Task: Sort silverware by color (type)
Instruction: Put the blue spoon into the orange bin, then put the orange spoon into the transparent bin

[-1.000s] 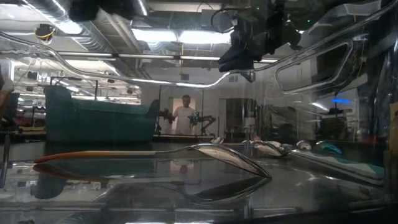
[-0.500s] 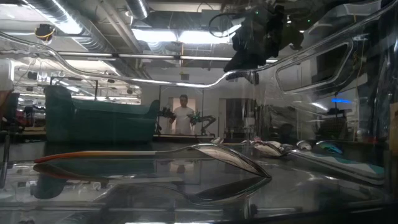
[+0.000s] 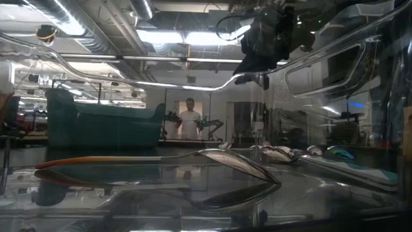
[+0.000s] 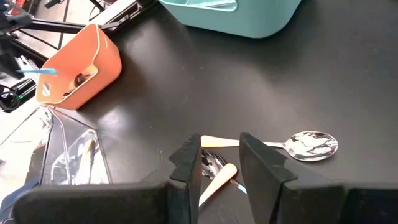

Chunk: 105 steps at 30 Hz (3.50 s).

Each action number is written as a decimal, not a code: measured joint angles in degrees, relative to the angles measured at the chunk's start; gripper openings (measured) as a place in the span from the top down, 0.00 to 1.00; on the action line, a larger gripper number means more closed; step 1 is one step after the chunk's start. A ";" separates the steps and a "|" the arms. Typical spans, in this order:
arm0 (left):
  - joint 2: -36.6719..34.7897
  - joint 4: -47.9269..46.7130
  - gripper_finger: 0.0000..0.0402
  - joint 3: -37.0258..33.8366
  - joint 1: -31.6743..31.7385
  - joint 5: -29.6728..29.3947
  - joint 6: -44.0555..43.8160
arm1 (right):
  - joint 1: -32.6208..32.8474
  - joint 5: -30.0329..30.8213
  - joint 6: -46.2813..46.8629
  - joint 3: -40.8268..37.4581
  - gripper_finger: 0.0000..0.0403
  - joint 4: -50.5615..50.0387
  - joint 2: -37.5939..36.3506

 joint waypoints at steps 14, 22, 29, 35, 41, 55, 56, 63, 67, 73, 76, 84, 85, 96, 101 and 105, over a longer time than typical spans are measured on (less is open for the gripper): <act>0.09 -12.48 1.00 0.00 -0.47 5.12 -5.40 | 0.00 0.04 -0.04 0.00 0.76 -2.35 0.00; 5.35 -12.61 0.99 0.00 -0.20 6.41 -5.30 | 4.89 2.45 -0.09 -0.02 0.76 -2.97 0.00; 10.60 -12.56 0.98 0.00 -0.20 6.43 -5.27 | 10.44 7.53 -0.08 -0.02 0.76 -2.95 0.00; 15.03 -12.49 0.98 0.00 -0.20 6.43 -5.24 | 13.68 11.21 -0.02 -0.01 0.76 -2.95 0.00; 18.44 -12.06 0.98 0.00 -0.20 6.43 -4.77 | 15.17 11.61 -0.02 -0.01 0.76 -3.80 0.00; 21.36 -9.33 0.97 0.02 -0.20 6.19 -0.27 | 18.14 15.62 2.70 -0.02 0.76 -14.19 0.00; 21.36 -9.30 0.97 0.02 -0.20 6.13 -0.27 | 18.68 16.13 2.67 -0.02 0.76 -14.06 0.00; 21.34 -8.81 0.87 0.02 -0.20 6.16 -0.24 | 21.77 20.11 2.65 -0.02 0.76 -14.00 0.00; 21.34 -8.80 0.81 0.02 -0.20 6.30 -0.22 | 22.30 20.59 2.67 -0.02 0.76 -13.99 0.00; 20.68 -8.80 0.76 0.02 -0.22 6.64 -0.27 | 22.99 24.58 6.60 -0.02 0.76 -13.99 0.00; 18.89 -8.83 0.77 0.02 -0.21 6.64 -0.27 | 23.39 27.29 9.27 -0.02 0.76 -13.97 0.00; 11.01 -9.11 0.79 0.02 -0.21 6.23 -0.24 | 26.07 31.60 11.49 -0.02 0.76 -11.58 0.01; 9.74 -9.11 0.79 0.02 -0.20 6.21 -0.24 | 26.53 31.67 11.51 -0.02 0.76 -10.88 0.00; -4.12 -7.74 0.79 0.02 0.90 -11.00 8.74 | 29.29 34.05 18.10 -0.02 0.76 -9.50 0.02; -9.15 -7.71 0.79 0.02 3.82 -20.91 18.21 | 29.27 38.93 21.03 -0.02 0.76 -10.12 0.02; -12.24 -7.69 0.79 0.02 7.24 -24.31 24.26 | 29.27 40.06 22.20 -0.02 0.76 -10.21 0.02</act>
